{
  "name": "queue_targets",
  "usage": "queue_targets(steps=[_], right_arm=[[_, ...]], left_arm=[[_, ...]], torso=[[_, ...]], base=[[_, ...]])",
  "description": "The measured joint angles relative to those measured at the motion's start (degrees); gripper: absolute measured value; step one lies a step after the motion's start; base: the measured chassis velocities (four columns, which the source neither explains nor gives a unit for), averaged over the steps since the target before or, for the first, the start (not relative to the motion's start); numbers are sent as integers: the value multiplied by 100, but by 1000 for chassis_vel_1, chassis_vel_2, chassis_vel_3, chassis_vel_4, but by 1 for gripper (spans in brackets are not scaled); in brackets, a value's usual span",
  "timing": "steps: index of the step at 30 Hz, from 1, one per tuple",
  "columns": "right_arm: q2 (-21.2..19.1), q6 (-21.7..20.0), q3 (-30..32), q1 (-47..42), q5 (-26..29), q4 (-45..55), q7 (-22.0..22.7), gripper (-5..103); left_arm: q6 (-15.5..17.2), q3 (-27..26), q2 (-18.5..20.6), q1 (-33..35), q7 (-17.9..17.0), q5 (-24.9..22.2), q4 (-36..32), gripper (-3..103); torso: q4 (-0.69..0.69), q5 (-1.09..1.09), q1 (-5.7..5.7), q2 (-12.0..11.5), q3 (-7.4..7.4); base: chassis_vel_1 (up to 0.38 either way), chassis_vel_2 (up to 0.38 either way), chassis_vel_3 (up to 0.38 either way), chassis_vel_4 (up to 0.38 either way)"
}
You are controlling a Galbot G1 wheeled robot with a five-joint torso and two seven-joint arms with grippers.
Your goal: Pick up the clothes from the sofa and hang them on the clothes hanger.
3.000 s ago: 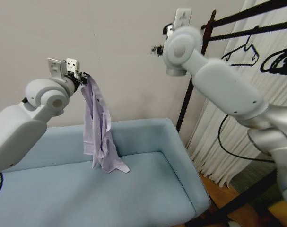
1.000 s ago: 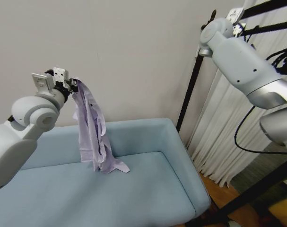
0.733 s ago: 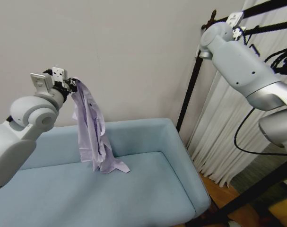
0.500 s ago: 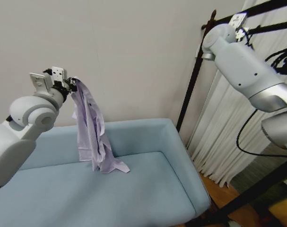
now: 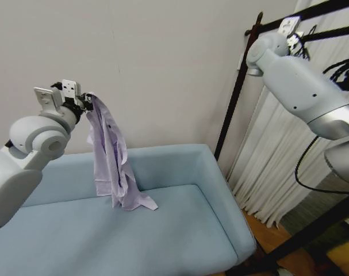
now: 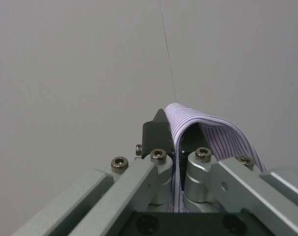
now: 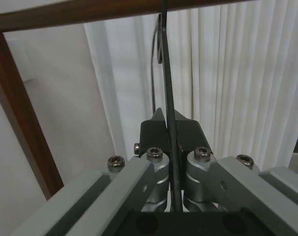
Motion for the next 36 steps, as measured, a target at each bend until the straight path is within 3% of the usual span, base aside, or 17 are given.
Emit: queue_targets(steps=[11, 17, 20, 21, 25, 26, 29, 30, 33, 34, 36], right_arm=[[-188, 35, -28, -301, 347, 839, 335, 2], [-738, 148, -181, -740, 519, 1880, 420, 2], [-1244, 198, -185, -987, 666, 2637, 39, 2], [-1244, 198, -185, -987, 666, 2637, 39, 2], [-1919, 32, 27, -1394, 992, 3815, -1169, 2], [-1919, 32, 27, -1394, 992, 3815, -1169, 2], [-2387, -127, 490, -2055, 1038, 4753, -2373, 2], [-2387, -127, 490, -2055, 1038, 4753, -2373, 2], [-2559, -128, 960, -2604, 1158, 5452, -3168, 2], [-2559, -128, 960, -2604, 1158, 5452, -3168, 2], [-2588, -127, 1379, -2957, 1263, 5786, -3689, 2]], left_arm=[[-18, -37, -23, 81, -13, 21, -34, 1], [-140, -131, 5, 247, -9, 25, -92, 1], [-181, -137, 78, 294, 29, 25, -75, 1], [-181, -137, 78, 294, 29, 25, -75, 1], [-207, -85, 177, 289, 87, 21, 82, 1], [-207, -85, 177, 289, 87, 21, 82, 1], [-277, 65, 222, 184, 172, -109, 271, 1], [-277, 65, 222, 184, 172, -109, 271, 1], [-357, 212, 219, 53, 266, -508, 429, 1], [-357, 212, 219, 53, 266, -508, 429, 1], [-437, 264, 224, 5, 459, -772, 521, 1]], torso=[[1, 1, 0, 0, 0], [0, 2, 0, 0, 0], [-2, 2, -1, 0, 0], [-2, 2, -1, 0, 0], [-1, 0, 0, 0, -1], [-1, 0, 0, 0, -1], [1, 2, -1, 0, -1], [1, 2, -1, 0, -1], [-1, 2, -1, 0, -1], [-1, 2, -1, 0, -1], [0, 0, -1, 0, 0]], base=[[0, 0, 0, 0], [0, 0, 0, 0], [0, 0, 0, 0], [0, 0, 0, 0], [0, 0, 0, 0], [0, 0, 0, 0], [0, 0, 0, 0], [0, 0, 0, 0], [0, 0, 0, 0], [0, 0, 0, 0], [0, 0, 0, 0]])
